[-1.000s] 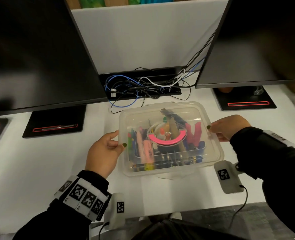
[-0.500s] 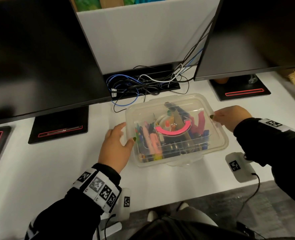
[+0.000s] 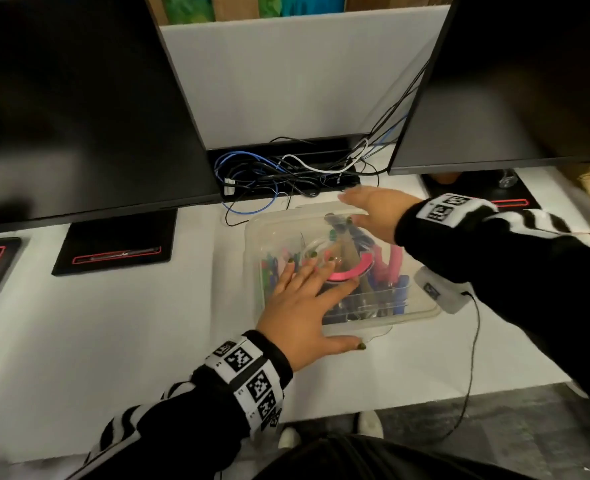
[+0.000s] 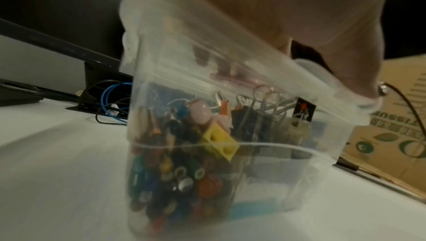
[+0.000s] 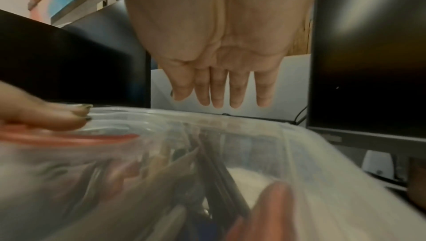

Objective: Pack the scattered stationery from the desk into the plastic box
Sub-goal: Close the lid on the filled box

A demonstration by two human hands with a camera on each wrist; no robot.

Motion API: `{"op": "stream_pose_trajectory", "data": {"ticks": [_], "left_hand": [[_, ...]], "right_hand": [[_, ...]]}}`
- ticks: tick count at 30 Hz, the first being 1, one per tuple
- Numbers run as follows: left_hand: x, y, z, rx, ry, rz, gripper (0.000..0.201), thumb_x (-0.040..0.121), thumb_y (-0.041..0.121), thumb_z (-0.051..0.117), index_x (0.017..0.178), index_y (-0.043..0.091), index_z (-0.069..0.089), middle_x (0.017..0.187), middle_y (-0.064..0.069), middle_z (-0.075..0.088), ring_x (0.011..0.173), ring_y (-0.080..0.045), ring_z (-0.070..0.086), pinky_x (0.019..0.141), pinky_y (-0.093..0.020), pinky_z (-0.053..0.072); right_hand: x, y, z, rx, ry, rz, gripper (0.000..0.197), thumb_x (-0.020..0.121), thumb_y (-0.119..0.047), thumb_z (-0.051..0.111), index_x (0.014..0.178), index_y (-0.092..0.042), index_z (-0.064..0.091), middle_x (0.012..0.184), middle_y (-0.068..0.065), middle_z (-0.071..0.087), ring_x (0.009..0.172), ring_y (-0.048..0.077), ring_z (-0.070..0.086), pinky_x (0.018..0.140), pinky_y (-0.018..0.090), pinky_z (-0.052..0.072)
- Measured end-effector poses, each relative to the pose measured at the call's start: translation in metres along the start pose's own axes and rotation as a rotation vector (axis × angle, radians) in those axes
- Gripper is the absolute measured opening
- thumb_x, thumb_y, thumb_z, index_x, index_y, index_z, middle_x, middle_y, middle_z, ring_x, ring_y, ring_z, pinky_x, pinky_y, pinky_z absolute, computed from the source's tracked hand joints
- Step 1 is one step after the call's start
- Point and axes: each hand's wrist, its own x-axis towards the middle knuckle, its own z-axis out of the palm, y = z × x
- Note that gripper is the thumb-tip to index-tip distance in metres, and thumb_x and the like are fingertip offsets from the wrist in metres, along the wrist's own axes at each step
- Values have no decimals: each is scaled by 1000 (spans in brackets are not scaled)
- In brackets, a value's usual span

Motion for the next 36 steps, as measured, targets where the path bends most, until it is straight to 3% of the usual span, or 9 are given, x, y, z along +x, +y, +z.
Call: {"op": "stream_pose_trajectory", "data": {"ticks": [3, 8, 13, 20, 26, 28, 31, 34, 36], "left_hand": [[2, 3, 5, 52, 60, -23, 82, 69, 76, 48, 142, 49, 22, 155, 8, 17, 144, -19, 4, 114, -37, -14], [6, 5, 14, 94, 117, -5, 79, 61, 69, 60, 132, 41, 38, 134, 1, 48, 131, -28, 37, 113, -50, 14], [7, 3, 21, 148, 156, 11, 80, 59, 70, 59, 131, 40, 38, 128, 0, 53, 126, -27, 41, 112, -51, 21], [8, 5, 23, 202, 181, 4, 81, 58, 68, 59, 131, 38, 40, 129, -4, 54, 126, -31, 45, 105, -58, 32], [7, 5, 23, 227, 169, -2, 78, 61, 68, 56, 131, 37, 40, 130, -4, 52, 128, -30, 42, 107, -57, 31], [5, 4, 23, 204, 172, 2, 78, 62, 70, 58, 131, 38, 40, 130, -2, 52, 129, -28, 40, 110, -54, 28], [3, 3, 19, 148, 145, 0, 78, 66, 80, 48, 132, 39, 40, 131, 0, 51, 130, -25, 38, 111, -54, 26], [3, 3, 17, 68, 157, 3, 77, 69, 83, 42, 131, 38, 42, 132, 2, 50, 129, -21, 39, 113, -51, 15], [3, 3, 16, 47, 157, 7, 75, 69, 81, 46, 131, 38, 43, 132, 3, 49, 129, -19, 38, 113, -49, 11]], "right_hand": [[21, -9, 0, 0, -43, -44, 52, 99, -30, 40, 148, -23, 26, 156, -2, 22, 142, 17, 25, 115, 27, 16], [45, -12, 1, -36, -141, -63, 52, 97, -34, 45, 145, -18, 34, 151, 4, 34, 138, 21, 32, 112, 28, 23], [49, -10, -9, -12, -158, -121, 37, 96, -28, 47, 130, -14, 55, 130, 6, 56, 118, 24, 50, 100, 32, 39], [62, -17, -11, -144, -186, -165, 33, 87, -16, 57, 119, -11, 63, 118, 6, 63, 109, 25, 57, 95, 36, 47], [63, -17, -10, -150, -184, -166, 35, 88, -15, 58, 123, -12, 60, 121, 5, 62, 111, 23, 56, 94, 32, 46], [63, -15, -7, -77, -183, -126, 34, 88, -16, 58, 122, -12, 60, 120, 5, 62, 110, 23, 56, 96, 34, 47], [62, -10, -5, 53, -138, -81, 31, 87, -18, 59, 117, -15, 63, 116, 3, 63, 106, 21, 58, 93, 32, 48], [64, -8, -7, 158, -109, -43, 27, 84, -17, 63, 111, -20, 67, 112, 0, 64, 98, 17, 58, 85, 26, 47], [66, -9, -10, 159, -114, -18, 27, 84, -19, 65, 110, -23, 68, 113, -3, 65, 100, 15, 59, 87, 26, 46]]}}
